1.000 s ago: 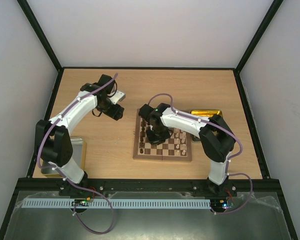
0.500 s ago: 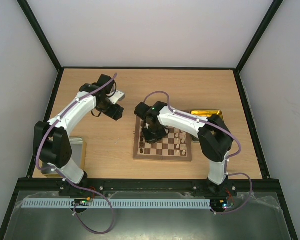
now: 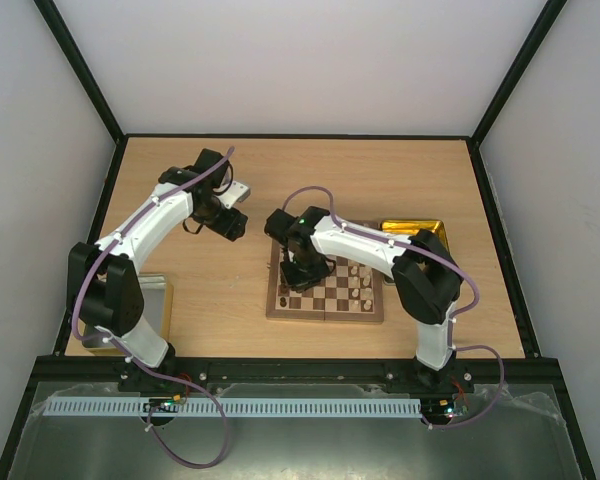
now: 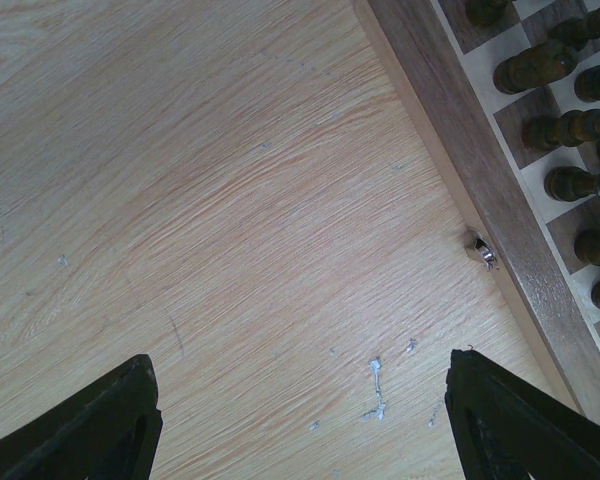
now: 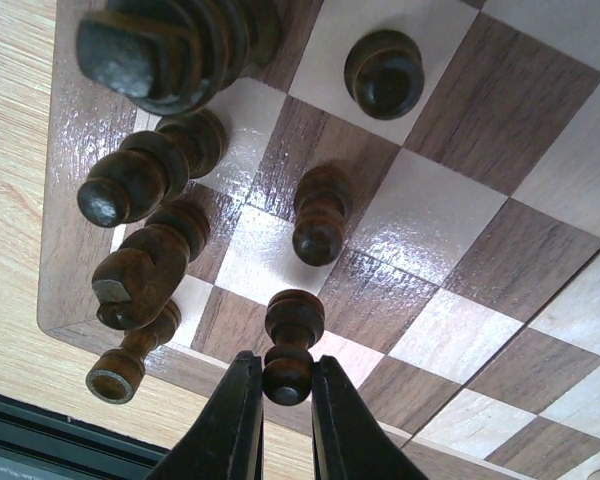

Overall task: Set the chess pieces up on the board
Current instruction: Place the chess piece on the chessboard.

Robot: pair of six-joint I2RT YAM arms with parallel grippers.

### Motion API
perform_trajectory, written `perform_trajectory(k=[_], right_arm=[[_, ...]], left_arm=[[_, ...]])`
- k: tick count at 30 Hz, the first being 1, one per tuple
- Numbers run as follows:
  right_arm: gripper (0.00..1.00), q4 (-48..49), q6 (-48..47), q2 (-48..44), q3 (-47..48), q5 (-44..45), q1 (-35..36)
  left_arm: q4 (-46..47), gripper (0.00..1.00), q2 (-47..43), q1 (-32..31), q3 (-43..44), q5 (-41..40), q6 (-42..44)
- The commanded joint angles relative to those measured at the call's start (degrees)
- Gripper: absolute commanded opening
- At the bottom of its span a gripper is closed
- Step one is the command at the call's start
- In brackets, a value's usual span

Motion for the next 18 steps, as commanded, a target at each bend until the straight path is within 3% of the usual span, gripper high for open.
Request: perform_trajectory(k=[1, 18], right_arm=[[0.10, -1.86, -0.60, 1.17, 1.88, 0.16, 0.84], [0.14, -1.83, -0.73, 3.24, 3.50, 0.07, 1.17]], left_arm=[[-0.60, 0.78, -1.64, 0.17, -0.45, -0.08, 0.19], [-0.56, 0.78, -1.47, 0.18, -0.33, 0.12, 0.20]])
